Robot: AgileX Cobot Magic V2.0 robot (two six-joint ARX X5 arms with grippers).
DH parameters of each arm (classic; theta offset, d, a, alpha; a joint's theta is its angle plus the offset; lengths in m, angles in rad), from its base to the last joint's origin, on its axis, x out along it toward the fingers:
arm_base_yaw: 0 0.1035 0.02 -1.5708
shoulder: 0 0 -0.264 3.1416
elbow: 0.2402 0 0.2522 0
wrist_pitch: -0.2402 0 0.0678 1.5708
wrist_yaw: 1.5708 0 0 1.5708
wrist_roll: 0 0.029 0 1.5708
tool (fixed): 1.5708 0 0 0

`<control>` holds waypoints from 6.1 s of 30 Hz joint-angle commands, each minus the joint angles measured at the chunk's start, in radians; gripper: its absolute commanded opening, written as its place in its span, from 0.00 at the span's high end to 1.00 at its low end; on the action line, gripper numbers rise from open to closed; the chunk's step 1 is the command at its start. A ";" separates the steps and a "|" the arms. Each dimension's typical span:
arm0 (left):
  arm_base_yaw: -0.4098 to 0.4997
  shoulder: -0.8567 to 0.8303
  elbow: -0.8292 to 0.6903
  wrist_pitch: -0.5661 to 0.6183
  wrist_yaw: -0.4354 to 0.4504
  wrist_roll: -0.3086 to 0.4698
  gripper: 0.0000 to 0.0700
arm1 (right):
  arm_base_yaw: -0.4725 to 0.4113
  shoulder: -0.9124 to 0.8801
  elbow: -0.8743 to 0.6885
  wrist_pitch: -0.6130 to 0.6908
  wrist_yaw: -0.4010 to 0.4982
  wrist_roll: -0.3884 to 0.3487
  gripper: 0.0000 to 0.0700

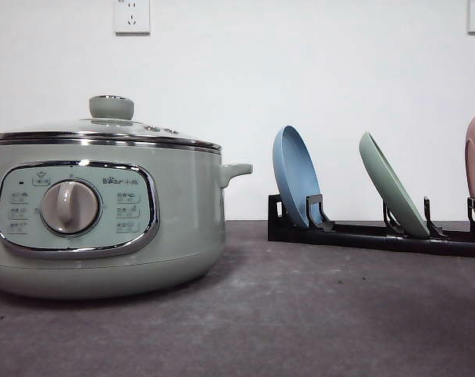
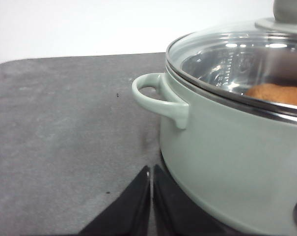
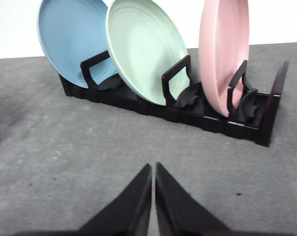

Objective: Transfer potato from steamer to green plate

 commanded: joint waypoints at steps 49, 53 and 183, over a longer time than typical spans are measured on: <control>-0.021 0.711 0.979 -0.603 0.347 -0.080 1.00 | 0.000 0.693 1.016 -0.631 -0.257 -0.122 1.00; -0.034 0.735 1.002 -0.635 0.347 -0.068 1.00 | 0.018 0.735 1.048 -0.684 -0.273 -0.143 1.00; -0.037 0.734 1.003 -0.647 0.347 -0.069 0.20 | 0.299 1.490 1.669 -0.622 -0.080 -0.094 0.99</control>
